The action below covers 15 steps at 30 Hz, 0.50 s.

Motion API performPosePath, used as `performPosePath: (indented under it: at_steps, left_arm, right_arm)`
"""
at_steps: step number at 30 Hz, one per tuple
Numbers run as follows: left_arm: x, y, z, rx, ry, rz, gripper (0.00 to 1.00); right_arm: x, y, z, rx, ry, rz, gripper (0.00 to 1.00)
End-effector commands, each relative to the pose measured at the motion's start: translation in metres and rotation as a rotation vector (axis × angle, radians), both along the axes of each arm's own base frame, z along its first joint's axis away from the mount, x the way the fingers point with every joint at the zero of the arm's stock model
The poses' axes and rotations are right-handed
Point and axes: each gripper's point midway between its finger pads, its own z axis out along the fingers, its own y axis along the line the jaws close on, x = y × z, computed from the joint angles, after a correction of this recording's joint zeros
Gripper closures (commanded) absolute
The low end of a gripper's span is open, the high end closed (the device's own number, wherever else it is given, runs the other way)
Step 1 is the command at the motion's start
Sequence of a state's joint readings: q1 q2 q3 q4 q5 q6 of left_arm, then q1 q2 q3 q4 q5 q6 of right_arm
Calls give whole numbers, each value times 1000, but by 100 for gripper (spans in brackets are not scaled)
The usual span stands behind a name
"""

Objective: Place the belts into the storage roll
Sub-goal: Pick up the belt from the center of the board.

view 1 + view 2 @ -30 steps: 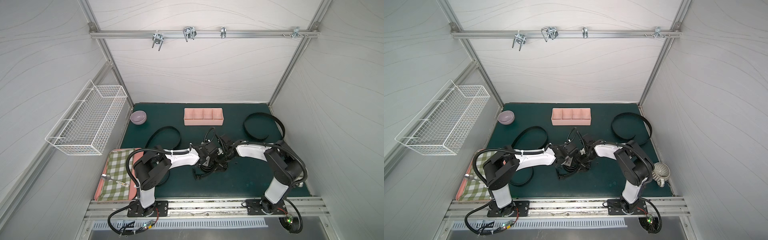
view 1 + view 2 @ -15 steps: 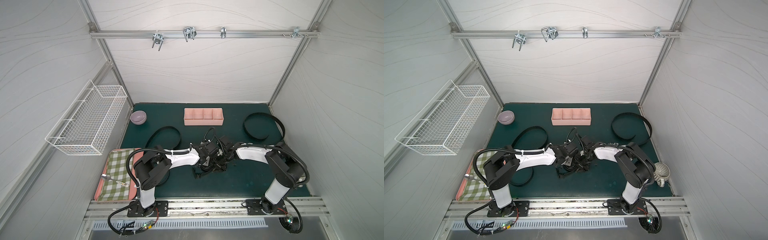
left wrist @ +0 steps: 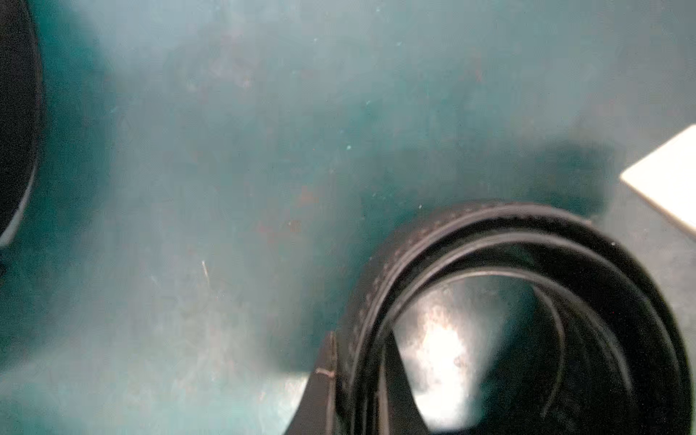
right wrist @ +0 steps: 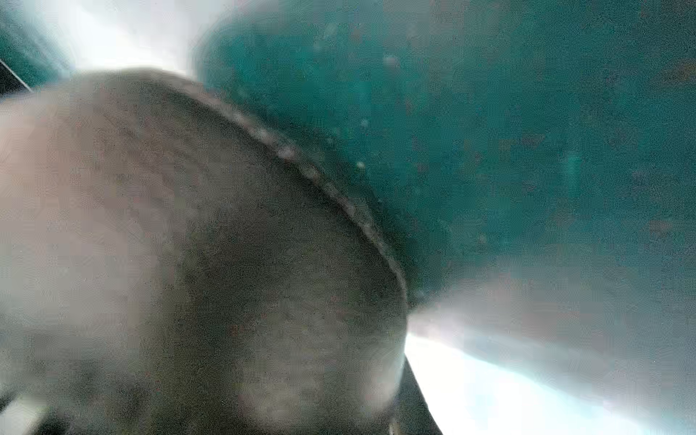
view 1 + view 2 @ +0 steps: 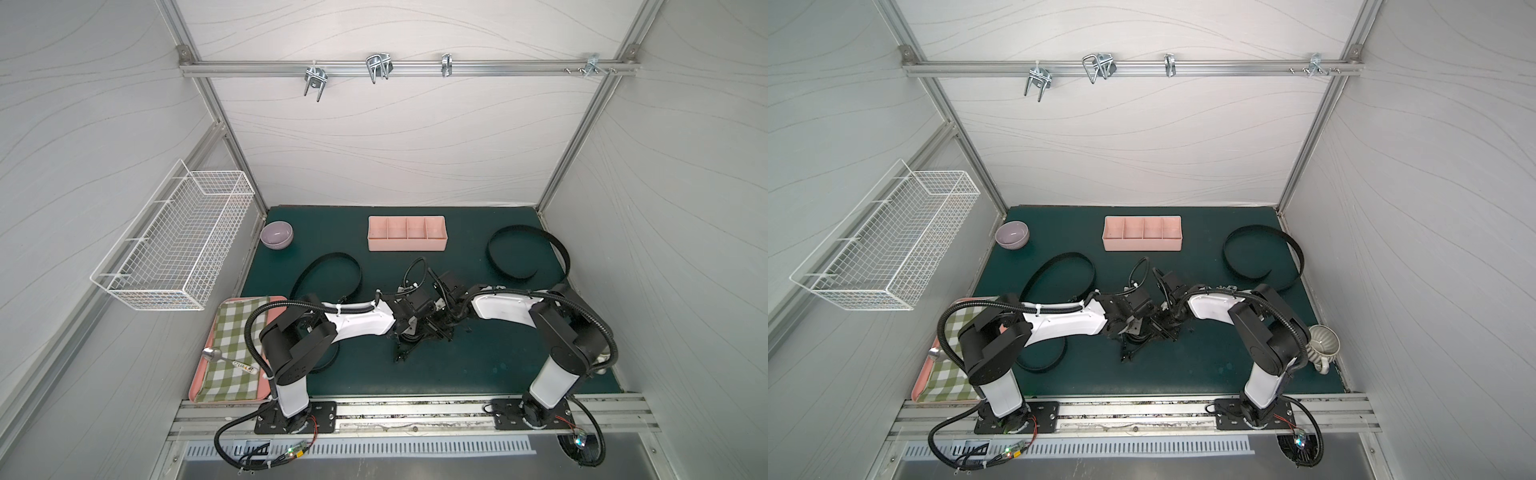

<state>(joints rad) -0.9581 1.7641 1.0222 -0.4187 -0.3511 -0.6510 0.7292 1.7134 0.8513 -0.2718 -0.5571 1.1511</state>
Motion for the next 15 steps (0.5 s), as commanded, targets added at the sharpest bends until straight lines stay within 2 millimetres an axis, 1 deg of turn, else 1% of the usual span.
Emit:
performPosePath:
  at_steps: [1,2,3,5,6,7,8,10,11,13,14,15]
  left_arm:
    - [-7,-8,15,-83,1,-4,100]
    - [-7,-9,24,-104,-16,-6,100]
    - [-6,-9,38,-129,-39,-7,97]
    - [-3,-4,71,-176,-104,3,83]
    - [-3,0,86,-196,-134,9,73]
    - [-4,6,103,-222,-172,13,62]
    - [-6,12,118,-248,-204,17,54]
    - [-12,25,144,-315,-272,18,40]
    - [-16,33,153,-354,-307,16,31]
    - [-23,49,169,-433,-379,24,17]
    - [-25,55,172,-473,-398,20,13]
    - [-26,59,176,-500,-404,15,11]
  right_arm:
    - [-11,-7,-8,-38,-25,46,100]
    - [-10,-8,-6,-41,-36,50,100]
    - [-9,-11,-2,-45,-56,55,100]
    - [-7,-16,4,-56,-96,65,100]
    - [-6,-19,7,-59,-111,64,100]
    - [-4,-22,10,-60,-134,68,100]
    - [-2,-26,14,-64,-154,72,100]
    - [4,-31,21,-66,-209,98,100]
    - [10,-34,27,-66,-253,118,100]
    - [22,-42,38,-102,-352,168,100]
    - [29,-43,47,-106,-429,217,100]
    - [37,-44,55,-123,-495,255,100]
